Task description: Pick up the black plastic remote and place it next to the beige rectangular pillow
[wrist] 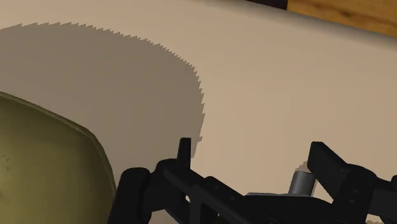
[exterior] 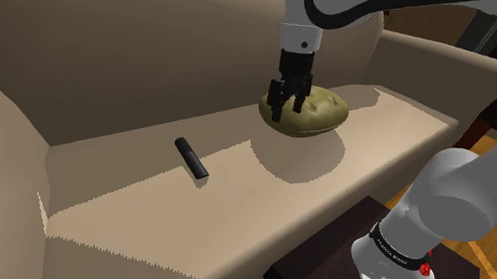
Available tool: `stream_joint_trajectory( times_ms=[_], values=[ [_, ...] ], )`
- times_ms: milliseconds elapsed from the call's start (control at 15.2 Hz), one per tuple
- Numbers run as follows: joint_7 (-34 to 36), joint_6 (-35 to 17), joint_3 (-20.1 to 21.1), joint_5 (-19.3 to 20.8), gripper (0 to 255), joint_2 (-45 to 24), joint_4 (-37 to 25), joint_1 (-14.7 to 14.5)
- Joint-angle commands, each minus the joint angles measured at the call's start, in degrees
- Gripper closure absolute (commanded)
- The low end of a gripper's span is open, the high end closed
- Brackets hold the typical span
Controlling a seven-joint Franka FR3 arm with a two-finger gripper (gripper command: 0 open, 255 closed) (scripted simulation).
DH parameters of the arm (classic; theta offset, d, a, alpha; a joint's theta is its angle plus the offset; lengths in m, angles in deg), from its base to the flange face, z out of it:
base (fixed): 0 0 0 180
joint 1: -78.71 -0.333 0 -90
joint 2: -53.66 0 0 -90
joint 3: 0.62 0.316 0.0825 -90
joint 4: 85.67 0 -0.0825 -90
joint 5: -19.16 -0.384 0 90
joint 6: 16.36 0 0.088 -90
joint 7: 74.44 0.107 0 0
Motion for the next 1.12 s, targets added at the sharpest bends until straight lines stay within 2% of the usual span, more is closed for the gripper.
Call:
stream_joint_trajectory(
  times_ms=[0,528,1056],
  values=[
    [2.2,-2.8,1.4,-0.4,0,-4.0,-1.1,-0.2],
    [11.0,-10.3,5.3,0.8,0,-21.5,-10.3,-1.1],
    [19.5,-13.5,6.4,4.5,0,-40.1,-24.5,-3.6]
  ],
)
